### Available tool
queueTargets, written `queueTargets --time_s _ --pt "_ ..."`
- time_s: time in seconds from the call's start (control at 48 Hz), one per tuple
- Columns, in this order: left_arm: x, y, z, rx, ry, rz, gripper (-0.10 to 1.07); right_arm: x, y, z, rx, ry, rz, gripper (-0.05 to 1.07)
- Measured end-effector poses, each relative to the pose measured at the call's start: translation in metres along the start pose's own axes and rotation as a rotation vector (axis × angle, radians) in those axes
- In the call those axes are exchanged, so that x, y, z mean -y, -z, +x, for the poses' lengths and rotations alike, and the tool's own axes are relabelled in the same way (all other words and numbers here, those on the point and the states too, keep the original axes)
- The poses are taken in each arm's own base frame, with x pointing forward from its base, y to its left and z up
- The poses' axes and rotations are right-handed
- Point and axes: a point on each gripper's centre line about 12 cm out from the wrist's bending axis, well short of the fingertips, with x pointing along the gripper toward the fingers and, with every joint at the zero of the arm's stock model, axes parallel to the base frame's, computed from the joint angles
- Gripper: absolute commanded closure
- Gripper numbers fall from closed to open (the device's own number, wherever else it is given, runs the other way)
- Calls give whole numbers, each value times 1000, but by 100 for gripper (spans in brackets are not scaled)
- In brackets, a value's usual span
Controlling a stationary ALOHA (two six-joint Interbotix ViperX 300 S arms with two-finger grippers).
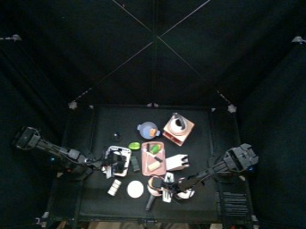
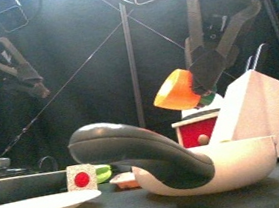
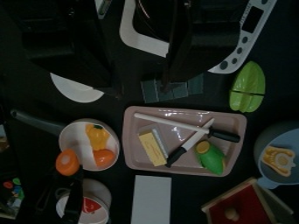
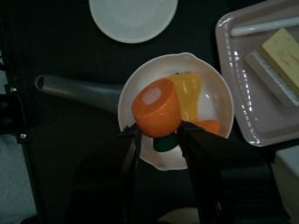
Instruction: Grab carrot top
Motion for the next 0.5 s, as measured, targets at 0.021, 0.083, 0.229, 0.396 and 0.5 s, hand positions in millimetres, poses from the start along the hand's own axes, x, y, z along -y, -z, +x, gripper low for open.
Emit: queueTargets --time_s 0.021,0.083,0.229,0.396,0.5 --pt "0 1 0 -2 1 3 17 0 1 -1 -3 2 1 41" --pt "-1 2 0 -5 0 5 17 1 6 -4 -17 12 1 41" --pt "1 8 1 -20 23 11 17 2 16 -9 -45 9 19 41" --pt "12 19 11 -74 93 43 17 3 24 -14 -61 1 32 41" --pt "20 25 23 -112 132 105 17 4 29 -19 -66 -6 36 41"
